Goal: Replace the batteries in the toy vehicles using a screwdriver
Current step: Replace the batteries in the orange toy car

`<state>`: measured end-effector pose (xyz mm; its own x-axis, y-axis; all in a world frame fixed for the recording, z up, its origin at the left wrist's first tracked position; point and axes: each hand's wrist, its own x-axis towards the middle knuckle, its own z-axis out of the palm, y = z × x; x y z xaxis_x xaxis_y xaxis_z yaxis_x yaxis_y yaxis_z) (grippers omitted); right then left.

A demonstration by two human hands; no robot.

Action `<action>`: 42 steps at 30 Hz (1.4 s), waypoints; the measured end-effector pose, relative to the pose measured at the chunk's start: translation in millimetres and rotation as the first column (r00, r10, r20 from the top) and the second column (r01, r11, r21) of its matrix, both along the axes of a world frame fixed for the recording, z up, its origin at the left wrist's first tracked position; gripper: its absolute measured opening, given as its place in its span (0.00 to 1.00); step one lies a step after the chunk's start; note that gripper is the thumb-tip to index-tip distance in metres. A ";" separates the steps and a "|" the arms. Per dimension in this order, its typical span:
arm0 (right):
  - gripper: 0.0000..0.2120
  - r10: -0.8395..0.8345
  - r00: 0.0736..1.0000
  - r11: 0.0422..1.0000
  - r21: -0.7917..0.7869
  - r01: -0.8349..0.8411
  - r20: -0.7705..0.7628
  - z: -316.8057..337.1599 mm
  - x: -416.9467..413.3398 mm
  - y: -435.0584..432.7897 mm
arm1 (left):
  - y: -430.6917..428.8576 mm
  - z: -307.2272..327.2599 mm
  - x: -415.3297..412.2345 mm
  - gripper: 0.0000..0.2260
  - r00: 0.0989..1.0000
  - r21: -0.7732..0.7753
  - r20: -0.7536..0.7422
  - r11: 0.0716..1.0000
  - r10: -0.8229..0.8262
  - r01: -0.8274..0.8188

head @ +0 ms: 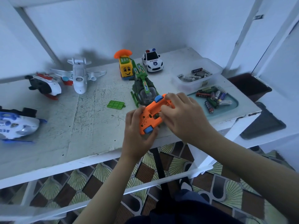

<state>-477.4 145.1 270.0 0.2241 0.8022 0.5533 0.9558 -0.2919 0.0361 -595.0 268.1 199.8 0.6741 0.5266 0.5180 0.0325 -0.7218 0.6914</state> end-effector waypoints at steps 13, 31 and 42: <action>0.11 -0.726 0.669 0.675 -0.357 0.646 -0.162 -8.2 59.3 -36.2 | 2.1 2.2 0.4 0.29 1.000 -0.031 -0.003 1.000 -0.003 0.003; 0.07 0.129 0.740 0.792 0.518 0.324 -0.660 34.0 19.5 -6.1 | 7.7 1.1 -3.1 0.30 0.999 -0.060 -0.014 0.997 -0.048 0.047; 0.02 0.384 0.896 0.917 0.203 -0.343 -0.221 18.3 -0.8 20.2 | 8.7 1.5 -4.0 0.30 0.998 -0.080 -0.004 0.995 -0.058 0.058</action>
<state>-478.2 165.4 288.3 0.0808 0.7634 0.6408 0.9670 0.0957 -0.2359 -599.0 276.8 201.3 0.7076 0.5262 0.4715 -0.0033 -0.6649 0.7470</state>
